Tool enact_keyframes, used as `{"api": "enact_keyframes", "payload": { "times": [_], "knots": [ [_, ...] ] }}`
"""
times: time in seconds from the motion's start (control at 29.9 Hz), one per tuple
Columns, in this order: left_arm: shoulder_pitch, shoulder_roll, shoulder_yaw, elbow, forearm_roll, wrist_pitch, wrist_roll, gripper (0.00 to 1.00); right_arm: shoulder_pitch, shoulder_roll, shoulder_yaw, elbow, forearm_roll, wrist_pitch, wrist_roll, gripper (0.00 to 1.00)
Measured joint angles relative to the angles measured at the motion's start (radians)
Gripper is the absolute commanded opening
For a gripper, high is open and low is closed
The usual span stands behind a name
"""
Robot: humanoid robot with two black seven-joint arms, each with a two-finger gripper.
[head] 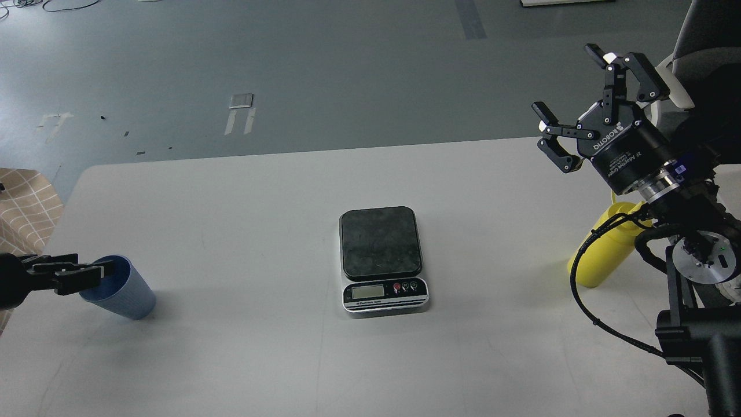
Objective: Pour seasoning into cup on scale with both arms
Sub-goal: 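Close the left gripper around the blue cup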
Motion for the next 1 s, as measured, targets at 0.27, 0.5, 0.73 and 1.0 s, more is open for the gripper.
{"api": "enact_keyframes", "payload": {
  "times": [0.27,0.5,0.73,1.0],
  "knots": [
    [0.001,-0.001,0.005,-0.001,0.006,0.034,0.000,0.60,-0.001,0.000,0.000,0.001,-0.001,0.000,0.000,1.00],
    [0.001,-0.001,0.009,-0.001,0.011,0.039,0.000,0.63,-0.001,0.000,0.000,0.000,-0.003,0.000,0.000,1.00],
    [0.001,0.000,0.027,-0.001,0.020,0.041,0.000,0.63,0.003,0.000,0.000,0.000,-0.007,0.000,0.000,1.00],
    [0.023,0.003,0.028,-0.003,0.020,0.062,0.000,0.54,0.002,0.000,0.000,0.000,-0.035,0.000,0.001,1.00]
  ]
}}
